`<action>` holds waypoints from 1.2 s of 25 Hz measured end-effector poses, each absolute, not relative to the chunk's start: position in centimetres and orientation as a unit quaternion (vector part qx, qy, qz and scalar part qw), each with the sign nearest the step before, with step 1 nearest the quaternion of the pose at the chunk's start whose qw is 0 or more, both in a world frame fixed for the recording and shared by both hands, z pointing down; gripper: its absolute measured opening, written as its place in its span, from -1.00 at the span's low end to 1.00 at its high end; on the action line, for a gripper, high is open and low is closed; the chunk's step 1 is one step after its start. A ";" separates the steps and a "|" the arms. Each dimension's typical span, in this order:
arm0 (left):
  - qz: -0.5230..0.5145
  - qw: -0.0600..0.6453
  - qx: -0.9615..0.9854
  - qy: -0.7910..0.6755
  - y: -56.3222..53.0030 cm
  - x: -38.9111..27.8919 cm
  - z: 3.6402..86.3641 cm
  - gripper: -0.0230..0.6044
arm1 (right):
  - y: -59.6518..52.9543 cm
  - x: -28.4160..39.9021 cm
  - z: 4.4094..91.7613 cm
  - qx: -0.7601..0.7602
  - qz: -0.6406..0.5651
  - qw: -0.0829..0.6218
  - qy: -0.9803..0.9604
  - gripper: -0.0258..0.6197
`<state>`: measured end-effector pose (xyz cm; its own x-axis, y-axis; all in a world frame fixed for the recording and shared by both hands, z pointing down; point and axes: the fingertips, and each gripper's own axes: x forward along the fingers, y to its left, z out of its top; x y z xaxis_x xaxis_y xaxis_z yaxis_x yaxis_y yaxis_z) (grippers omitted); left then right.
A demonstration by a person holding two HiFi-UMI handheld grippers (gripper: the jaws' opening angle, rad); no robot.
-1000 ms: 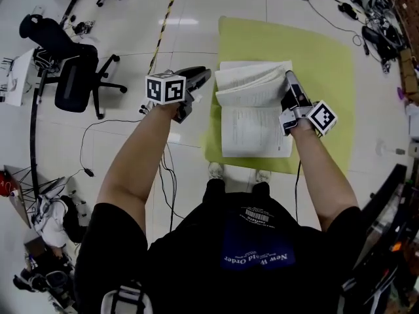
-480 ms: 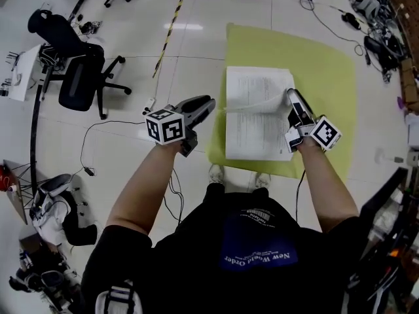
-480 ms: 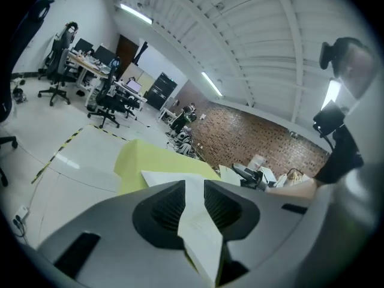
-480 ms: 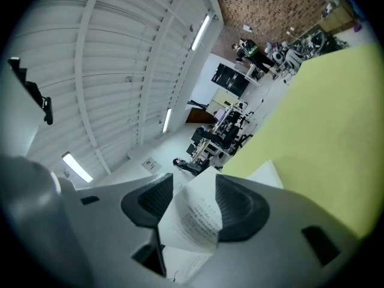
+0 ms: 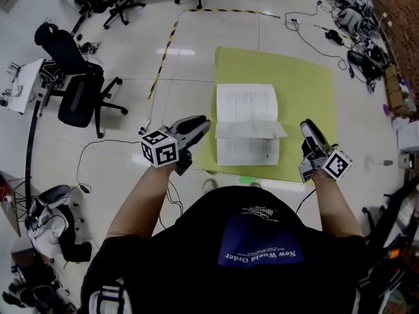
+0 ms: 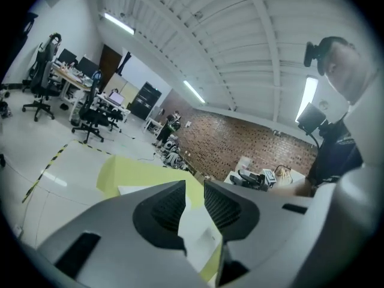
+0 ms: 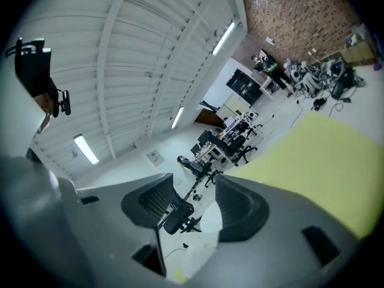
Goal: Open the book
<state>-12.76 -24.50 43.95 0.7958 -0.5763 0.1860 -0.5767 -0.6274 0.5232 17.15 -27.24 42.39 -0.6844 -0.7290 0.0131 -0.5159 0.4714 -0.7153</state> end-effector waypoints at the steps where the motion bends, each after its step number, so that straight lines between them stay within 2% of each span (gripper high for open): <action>1: -0.016 0.280 0.906 -0.317 -24.2 -12.9 42.4 -0.64 | -26.8 17.2 41.0 -0.362 -0.347 0.142 0.853 -0.26; 7: -0.128 0.206 0.923 -0.298 -21.2 -12.2 31.8 -0.64 | -23.2 15.2 31.2 -0.307 -0.216 0.081 0.923 -0.31; 12: -0.160 0.165 0.924 -0.306 -19.7 -11.8 26.9 -0.64 | -21.2 13.8 25.8 -0.310 -0.121 0.062 0.941 -0.91; 13: -0.159 0.162 0.923 -0.311 -19.6 -11.8 26.4 -0.64 | -21.0 13.5 25.3 -0.311 -0.111 0.058 0.942 -0.95; 20: -0.162 0.146 0.922 -0.321 -18.0 -11.5 24.9 -0.64 | -21.1 13.3 25.3 -0.335 -0.113 0.052 0.934 -0.96; 30: -0.149 0.148 0.924 -0.320 -17.6 -11.7 26.0 -0.64 | -20.4 11.1 27.2 -0.324 -0.099 0.001 0.941 -0.96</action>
